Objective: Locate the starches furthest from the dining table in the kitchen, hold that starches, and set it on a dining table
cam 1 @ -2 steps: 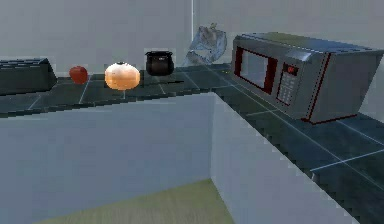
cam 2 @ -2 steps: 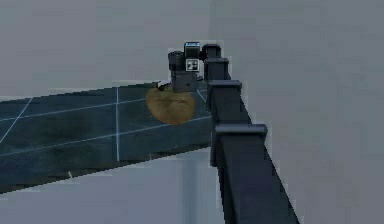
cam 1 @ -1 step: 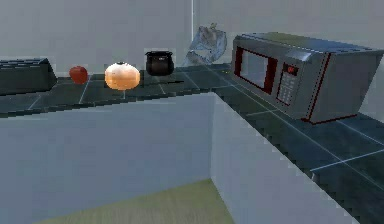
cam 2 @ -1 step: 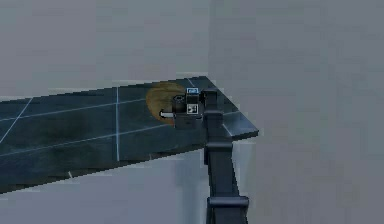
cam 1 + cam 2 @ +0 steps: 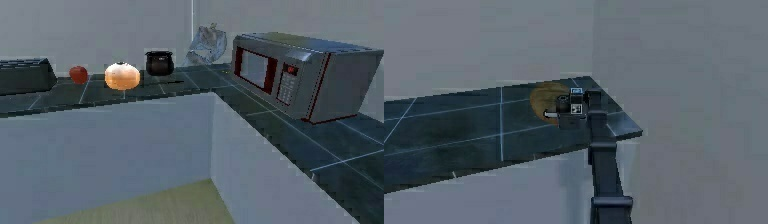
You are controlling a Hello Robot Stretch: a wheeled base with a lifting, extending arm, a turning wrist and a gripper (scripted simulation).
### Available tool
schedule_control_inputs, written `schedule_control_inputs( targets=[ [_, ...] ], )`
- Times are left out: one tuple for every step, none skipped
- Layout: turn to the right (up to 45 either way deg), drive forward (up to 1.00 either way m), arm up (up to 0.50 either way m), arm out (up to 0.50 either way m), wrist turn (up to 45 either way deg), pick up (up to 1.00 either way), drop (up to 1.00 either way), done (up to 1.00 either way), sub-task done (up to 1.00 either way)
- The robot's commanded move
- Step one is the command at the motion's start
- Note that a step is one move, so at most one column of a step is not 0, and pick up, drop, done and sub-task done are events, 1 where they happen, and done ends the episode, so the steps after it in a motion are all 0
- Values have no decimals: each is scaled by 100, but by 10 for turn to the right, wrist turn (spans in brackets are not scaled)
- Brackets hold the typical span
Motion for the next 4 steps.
schedule_control_inputs(
  targets=[
    [0, 0, 10, 0, 0, 0, 0, 0, 0],
    [0, 0, 2, 0, 0, 0, 0, 0, 0],
    [0, 0, 0, 0, -450, 0, 0, 0, 0],
    [0, 0, 0, 0, -450, 0, 0, 0, 0]
  ],
)
